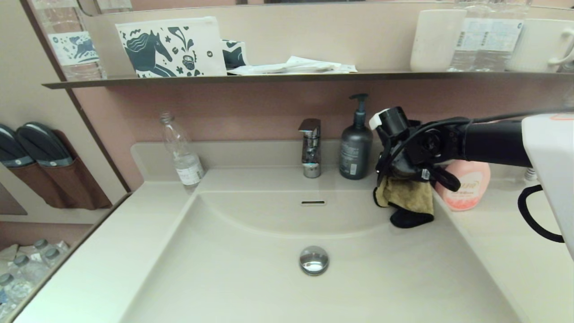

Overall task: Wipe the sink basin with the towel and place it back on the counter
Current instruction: Wipe the sink

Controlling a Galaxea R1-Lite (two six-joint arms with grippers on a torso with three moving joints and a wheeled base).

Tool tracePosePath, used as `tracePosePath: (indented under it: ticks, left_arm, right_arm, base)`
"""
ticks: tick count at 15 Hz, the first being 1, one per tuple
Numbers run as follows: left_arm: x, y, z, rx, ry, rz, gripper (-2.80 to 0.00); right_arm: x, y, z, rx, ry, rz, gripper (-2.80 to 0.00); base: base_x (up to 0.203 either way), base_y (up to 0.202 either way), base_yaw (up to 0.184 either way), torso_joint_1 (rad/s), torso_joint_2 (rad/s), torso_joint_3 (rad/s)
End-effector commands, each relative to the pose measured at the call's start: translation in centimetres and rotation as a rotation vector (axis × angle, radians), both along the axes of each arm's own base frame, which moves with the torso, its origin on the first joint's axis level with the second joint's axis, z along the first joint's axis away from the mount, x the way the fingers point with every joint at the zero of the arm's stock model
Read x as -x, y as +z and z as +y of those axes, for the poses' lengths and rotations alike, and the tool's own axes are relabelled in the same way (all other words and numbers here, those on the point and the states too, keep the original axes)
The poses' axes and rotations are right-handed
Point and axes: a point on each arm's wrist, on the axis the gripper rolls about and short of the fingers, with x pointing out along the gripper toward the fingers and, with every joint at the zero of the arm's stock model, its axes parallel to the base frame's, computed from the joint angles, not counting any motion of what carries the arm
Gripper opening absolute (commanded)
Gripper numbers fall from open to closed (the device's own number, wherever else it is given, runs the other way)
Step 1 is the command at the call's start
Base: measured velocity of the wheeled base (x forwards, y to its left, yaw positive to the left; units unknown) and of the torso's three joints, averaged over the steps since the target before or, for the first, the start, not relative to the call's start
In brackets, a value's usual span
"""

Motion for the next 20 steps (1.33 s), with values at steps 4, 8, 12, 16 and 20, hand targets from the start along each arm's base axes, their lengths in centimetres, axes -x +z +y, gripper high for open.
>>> tracePosePath:
  ticks: [4, 8, 12, 16, 20]
  left_arm:
    - [0.0, 0.0, 0.0, 0.001, 0.000, 0.000, -2.80]
    - [0.0, 0.0, 0.0, 0.001, 0.000, 0.000, -2.80]
    - [0.0, 0.0, 0.0, 0.001, 0.000, 0.000, -2.80]
    - [0.0, 0.0, 0.0, 0.001, 0.000, 0.001, -2.80]
    - [0.0, 0.0, 0.0, 0.001, 0.000, 0.000, -2.80]
  right_arm:
    - [1.9, 0.5, -0.6, 0.045, -0.001, 0.114, -2.80]
    - [5.7, 3.2, -1.7, 0.020, -0.036, 0.169, -2.80]
    - [11.2, 7.4, -3.4, 0.008, -0.015, 0.159, -2.80]
    - [16.9, 12.2, -8.4, 0.013, -0.066, 0.123, -2.80]
    - [19.1, 14.4, -14.4, 0.039, -0.177, 0.110, -2.80]
  base:
    - [0.000, 0.000, 0.000, 0.000, 0.00, 0.000]
    - [0.000, 0.000, 0.000, 0.000, 0.00, 0.000]
    - [0.000, 0.000, 0.000, 0.000, 0.00, 0.000]
    - [0.000, 0.000, 0.000, 0.000, 0.00, 0.000]
    - [0.000, 0.000, 0.000, 0.000, 0.00, 0.000]
